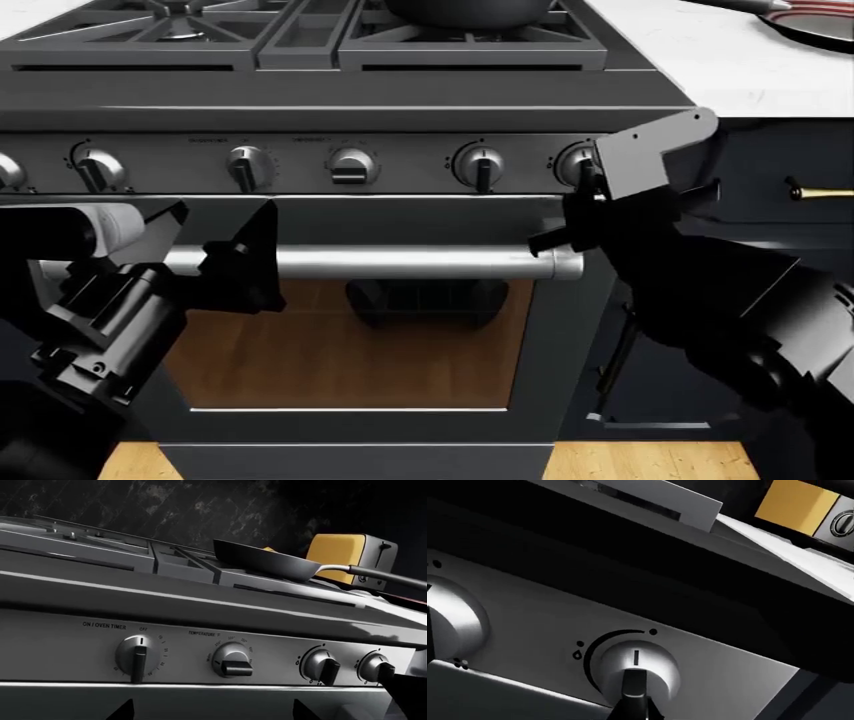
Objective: Pick the croissant and place it on the pan. Then turn on the stove to warm the croissant.
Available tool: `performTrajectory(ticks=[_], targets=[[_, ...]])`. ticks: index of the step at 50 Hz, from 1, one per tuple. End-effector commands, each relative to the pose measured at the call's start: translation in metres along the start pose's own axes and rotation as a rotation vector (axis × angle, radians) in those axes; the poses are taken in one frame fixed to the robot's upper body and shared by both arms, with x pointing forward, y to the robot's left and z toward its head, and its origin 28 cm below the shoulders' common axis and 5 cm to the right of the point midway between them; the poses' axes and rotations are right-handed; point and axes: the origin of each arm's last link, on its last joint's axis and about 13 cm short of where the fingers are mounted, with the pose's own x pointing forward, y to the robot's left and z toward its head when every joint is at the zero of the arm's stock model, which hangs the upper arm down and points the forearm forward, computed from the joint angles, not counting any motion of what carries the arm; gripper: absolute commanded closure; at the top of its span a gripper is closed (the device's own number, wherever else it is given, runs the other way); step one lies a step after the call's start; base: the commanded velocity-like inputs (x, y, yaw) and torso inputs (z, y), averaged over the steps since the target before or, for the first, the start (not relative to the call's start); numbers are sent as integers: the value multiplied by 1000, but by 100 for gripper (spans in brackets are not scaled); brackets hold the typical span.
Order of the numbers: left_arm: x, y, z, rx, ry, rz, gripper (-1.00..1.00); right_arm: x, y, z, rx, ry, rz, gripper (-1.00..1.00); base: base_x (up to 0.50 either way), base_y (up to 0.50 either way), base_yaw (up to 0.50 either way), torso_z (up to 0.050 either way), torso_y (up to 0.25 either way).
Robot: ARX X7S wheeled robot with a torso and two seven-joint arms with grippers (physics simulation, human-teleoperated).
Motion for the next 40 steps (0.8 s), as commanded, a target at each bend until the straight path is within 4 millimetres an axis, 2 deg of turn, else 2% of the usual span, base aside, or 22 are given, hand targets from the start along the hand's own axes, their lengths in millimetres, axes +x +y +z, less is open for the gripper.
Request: performTrajectory(ticks=[1,40], targets=[[1,0,0,1,1,0,-100,-4,13,4,4,-7,123,100,0,0,0,0,0],[2,0,-1,0,2,2,-100,-3,13,9,-118,-25,147,100,0,0,0,0,-1]])
